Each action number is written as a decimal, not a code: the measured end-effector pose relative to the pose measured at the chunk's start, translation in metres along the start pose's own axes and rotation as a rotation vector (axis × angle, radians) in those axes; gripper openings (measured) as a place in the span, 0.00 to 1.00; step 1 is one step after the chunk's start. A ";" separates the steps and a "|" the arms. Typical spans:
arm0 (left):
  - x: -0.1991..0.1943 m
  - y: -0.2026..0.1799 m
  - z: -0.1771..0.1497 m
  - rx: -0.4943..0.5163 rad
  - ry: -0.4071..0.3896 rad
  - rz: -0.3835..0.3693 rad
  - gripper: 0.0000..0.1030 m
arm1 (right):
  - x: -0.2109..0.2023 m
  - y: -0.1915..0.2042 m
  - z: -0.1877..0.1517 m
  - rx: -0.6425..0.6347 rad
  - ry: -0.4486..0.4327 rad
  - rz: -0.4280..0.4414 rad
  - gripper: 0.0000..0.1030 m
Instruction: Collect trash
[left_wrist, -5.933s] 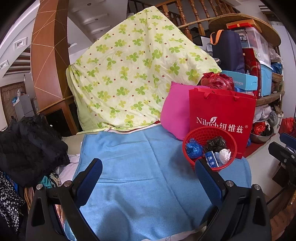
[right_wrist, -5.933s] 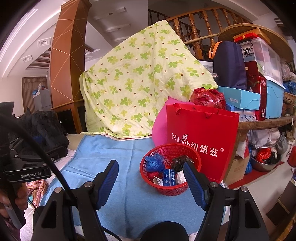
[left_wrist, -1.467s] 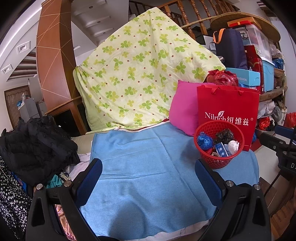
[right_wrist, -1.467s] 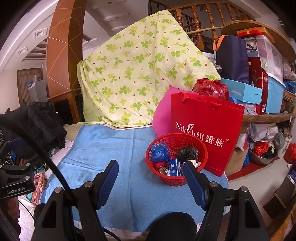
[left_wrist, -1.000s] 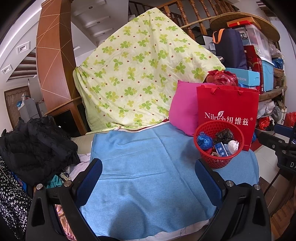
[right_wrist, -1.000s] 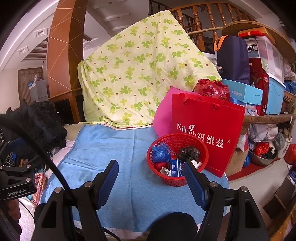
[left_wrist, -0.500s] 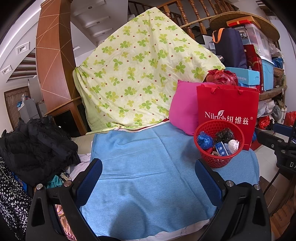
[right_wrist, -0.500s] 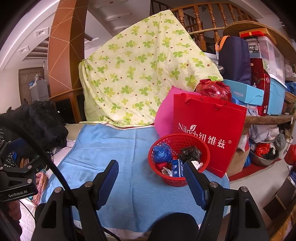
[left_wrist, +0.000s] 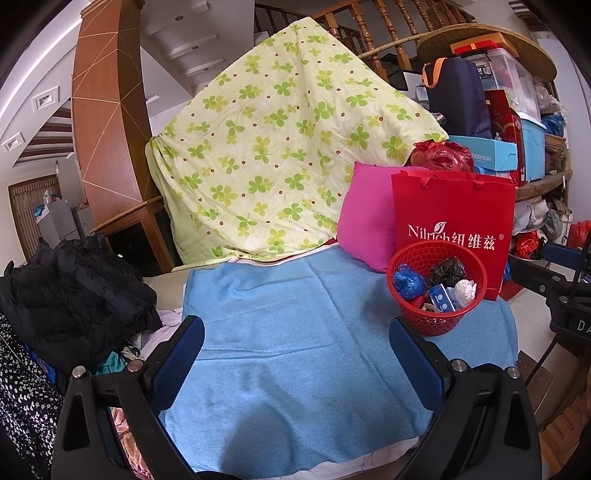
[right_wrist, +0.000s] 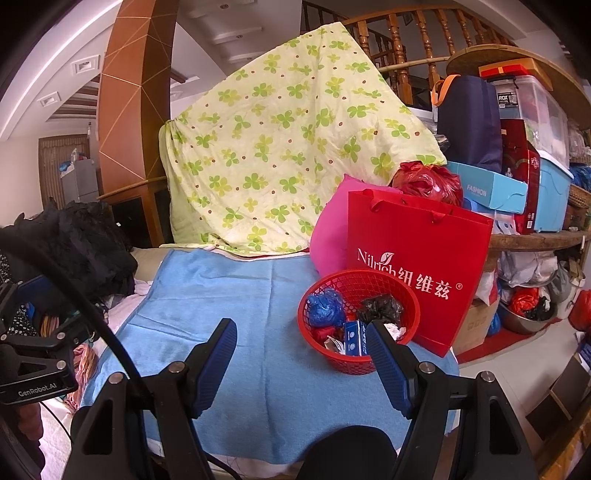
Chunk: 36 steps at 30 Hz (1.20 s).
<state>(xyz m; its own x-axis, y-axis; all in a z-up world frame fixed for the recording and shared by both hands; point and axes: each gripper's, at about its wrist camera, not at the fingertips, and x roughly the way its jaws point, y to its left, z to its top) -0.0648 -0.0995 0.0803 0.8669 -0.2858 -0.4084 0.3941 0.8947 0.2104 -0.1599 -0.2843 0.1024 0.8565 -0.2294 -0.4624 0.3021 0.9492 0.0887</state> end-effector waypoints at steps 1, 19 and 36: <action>0.000 0.001 -0.001 0.001 0.000 0.000 0.97 | 0.000 0.000 0.000 0.000 0.000 0.000 0.73; -0.001 -0.003 0.000 0.004 0.001 0.002 0.97 | -0.002 0.000 0.001 0.000 -0.002 -0.006 0.73; -0.002 -0.006 0.000 0.009 0.000 0.004 0.97 | -0.002 -0.005 -0.004 0.007 0.002 -0.005 0.73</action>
<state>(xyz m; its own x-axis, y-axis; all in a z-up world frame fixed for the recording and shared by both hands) -0.0689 -0.1041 0.0800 0.8683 -0.2823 -0.4079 0.3935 0.8927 0.2198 -0.1650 -0.2878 0.0998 0.8541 -0.2333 -0.4648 0.3092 0.9464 0.0930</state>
